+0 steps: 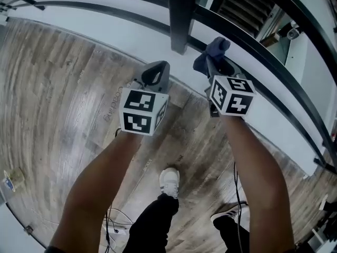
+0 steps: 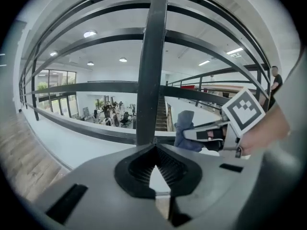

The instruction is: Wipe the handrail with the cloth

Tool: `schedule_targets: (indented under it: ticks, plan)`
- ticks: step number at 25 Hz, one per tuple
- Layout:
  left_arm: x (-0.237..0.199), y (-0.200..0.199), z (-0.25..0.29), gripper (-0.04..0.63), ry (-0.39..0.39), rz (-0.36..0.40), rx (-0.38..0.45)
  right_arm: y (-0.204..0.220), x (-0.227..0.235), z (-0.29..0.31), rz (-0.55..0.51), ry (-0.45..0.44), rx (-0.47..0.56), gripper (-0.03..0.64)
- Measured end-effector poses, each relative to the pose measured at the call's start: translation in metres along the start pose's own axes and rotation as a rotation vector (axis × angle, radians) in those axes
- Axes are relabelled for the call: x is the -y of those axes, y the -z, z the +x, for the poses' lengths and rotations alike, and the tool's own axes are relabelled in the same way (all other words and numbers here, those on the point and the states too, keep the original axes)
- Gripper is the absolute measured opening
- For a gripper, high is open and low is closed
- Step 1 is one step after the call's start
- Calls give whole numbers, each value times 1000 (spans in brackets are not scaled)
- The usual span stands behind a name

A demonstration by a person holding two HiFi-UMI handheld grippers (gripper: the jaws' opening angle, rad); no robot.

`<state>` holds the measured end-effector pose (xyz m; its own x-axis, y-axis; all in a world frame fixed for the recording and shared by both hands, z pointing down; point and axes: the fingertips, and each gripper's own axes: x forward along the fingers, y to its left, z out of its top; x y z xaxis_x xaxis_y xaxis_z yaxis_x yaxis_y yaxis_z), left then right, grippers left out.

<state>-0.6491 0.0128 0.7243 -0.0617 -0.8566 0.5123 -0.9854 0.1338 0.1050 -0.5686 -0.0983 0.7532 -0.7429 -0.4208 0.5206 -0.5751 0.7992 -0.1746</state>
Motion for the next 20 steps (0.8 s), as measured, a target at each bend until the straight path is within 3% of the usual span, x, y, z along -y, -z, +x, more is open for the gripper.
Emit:
schedule_targets:
  ticks: [5,10,13,20]
  plan:
    - [-25,3,5,-2,-13,-43,2,-15,-15,35,-6,11,-13,97]
    - [-51,6,5,-2,-56,9,-2,4,-9,47,-34,48,-89,97]
    - [-40,3,3,-2,-40,84,11,9,6,44,-33,71,-97,95]
    - [6,19,7,-2,5,39,-10,19,33,23,38,110,-101,95]
